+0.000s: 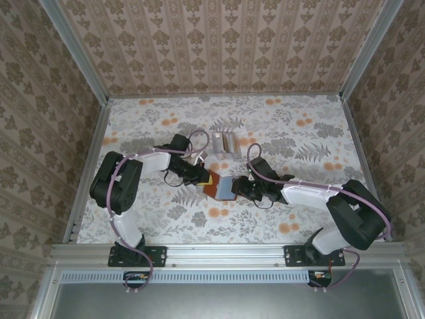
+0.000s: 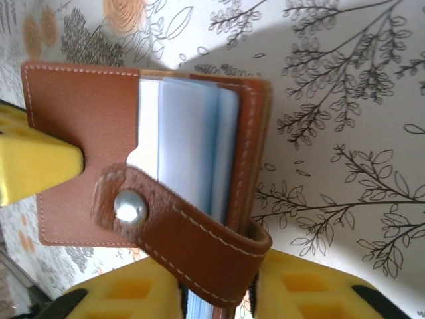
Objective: Put the credit cards into the card holder
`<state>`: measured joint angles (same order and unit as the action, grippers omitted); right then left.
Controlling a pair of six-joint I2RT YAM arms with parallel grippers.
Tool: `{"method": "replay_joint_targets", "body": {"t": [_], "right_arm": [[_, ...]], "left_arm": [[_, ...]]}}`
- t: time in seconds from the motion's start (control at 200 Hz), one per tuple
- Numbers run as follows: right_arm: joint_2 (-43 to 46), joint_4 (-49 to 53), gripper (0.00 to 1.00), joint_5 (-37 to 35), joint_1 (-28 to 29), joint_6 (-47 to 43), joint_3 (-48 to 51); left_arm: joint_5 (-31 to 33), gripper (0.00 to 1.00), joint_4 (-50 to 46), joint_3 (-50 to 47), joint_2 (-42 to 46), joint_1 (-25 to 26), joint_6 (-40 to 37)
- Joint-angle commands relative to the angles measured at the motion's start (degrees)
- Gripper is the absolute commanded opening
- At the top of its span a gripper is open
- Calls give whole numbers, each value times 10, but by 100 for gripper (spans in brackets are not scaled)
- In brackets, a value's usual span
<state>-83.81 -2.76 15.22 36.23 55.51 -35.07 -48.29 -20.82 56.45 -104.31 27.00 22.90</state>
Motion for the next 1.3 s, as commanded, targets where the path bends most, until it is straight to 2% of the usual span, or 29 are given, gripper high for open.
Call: {"method": "replay_joint_targets", "body": {"t": [0.0,0.185,0.355,0.505,0.65,0.835,1.11,1.165,1.235,1.295], "right_arm": [[0,-45,28,19,-8,13,15],[4,-56,25,23,-10,15,19],[23,-78,33,31,-11,21,32],[55,-110,24,35,-17,30,65],[57,-104,23,42,-17,28,67],[45,-99,41,54,-17,16,43],[-4,-108,53,74,-16,7,10],[-12,-105,50,76,-15,5,3],[-20,-105,38,77,-15,4,-2],[-24,-107,31,77,-15,4,-3]], "left_arm": [[-23,0,12,-16,-11,-5,6],[-27,0,13,-16,-20,-5,5],[-18,0,10,-15,-24,-5,3],[-16,0,16,-19,-28,-26,9],[-21,0,22,-19,-33,-27,12],[-26,0,26,-17,-38,-27,14],[-30,0,24,-18,-40,-26,10],[-29,0,24,-17,-40,-26,10],[-30,0,23,-17,-41,-26,9],[-30,0,22,-17,-42,-26,9]]}}
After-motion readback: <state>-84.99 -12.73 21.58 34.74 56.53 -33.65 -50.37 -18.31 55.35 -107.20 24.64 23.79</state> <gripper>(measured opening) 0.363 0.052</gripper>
